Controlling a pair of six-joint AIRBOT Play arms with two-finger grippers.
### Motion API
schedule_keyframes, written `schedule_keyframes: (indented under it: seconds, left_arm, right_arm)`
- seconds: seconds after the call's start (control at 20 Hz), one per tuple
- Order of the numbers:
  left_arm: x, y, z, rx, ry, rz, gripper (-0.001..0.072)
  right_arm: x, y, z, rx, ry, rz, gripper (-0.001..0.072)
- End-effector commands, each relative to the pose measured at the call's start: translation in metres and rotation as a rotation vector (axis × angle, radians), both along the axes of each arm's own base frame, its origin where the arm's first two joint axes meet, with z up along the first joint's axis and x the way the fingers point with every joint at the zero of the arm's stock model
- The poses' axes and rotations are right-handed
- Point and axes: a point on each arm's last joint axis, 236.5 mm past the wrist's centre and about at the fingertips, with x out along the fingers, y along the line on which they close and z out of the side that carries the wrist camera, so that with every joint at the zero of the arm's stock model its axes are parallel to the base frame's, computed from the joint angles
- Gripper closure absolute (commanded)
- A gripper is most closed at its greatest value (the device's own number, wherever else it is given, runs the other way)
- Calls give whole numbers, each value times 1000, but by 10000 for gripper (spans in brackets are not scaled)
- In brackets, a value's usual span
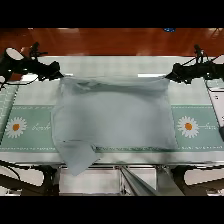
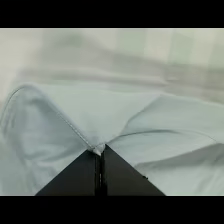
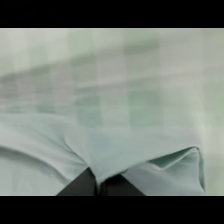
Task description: Fold the shirts.
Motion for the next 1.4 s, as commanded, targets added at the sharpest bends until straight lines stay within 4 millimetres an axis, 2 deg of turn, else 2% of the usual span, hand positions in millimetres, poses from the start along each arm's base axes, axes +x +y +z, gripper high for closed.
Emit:
schedule_keyframes:
  seconds: [0.0,0.1,0.2,0.3,0.4,0.5,0.7,0.75,0.8,0.85,0.9,1.0,1.1,1.15,1.25,1.35]
  left_arm:
    - [-33,7,20,6,33,-123,690]
    - [-65,-3,11,-17,117,-197,690]
    - [-97,-11,-11,-46,212,-227,690]
    - [-128,-16,-34,-70,288,-246,690]
    - [-150,-18,-51,-92,355,-242,690]
    - [-160,-19,-58,-101,385,-241,690]
    - [-161,-20,-59,-102,390,-242,690]
    - [-162,-20,-59,-103,391,-241,687]
    - [-164,-20,-59,-106,400,-243,606]
    - [-170,-20,-57,-106,422,-260,293]
    - [-177,-16,-57,-92,449,-274,197]
    - [-186,-2,-58,-57,465,-256,197]
    - [-200,8,-55,-93,470,-166,197]
    - [-212,14,-56,-100,474,-130,197]
    - [-244,23,-63,-123,488,-45,197]
    - [-275,32,-71,-151,496,58,197]
  right_arm:
    - [-38,-9,12,11,87,97,682]
    - [-67,-16,1,-48,180,155,682]
    - [-89,-11,-14,-35,254,185,682]
    - [-104,-6,-31,-11,304,191,682]
    - [-115,-3,-44,-2,334,199,682]
    - [-123,-1,-53,3,356,202,682]
    - [-126,-5,-60,-16,367,192,669]
    - [-124,-6,-60,-16,380,164,484]
    - [-125,-7,-60,-14,393,148,290]
    - [-126,-7,-58,-16,392,151,300]
    - [-126,-11,-54,-22,385,144,301]
    - [-126,-25,-39,-58,347,111,301]
    - [-139,-44,-25,-127,330,56,301]
    - [-147,-46,-22,-135,314,20,301]
    - [-165,-31,-19,-109,247,-30,304]
    - [-184,-2,-20,-58,164,-46,304]
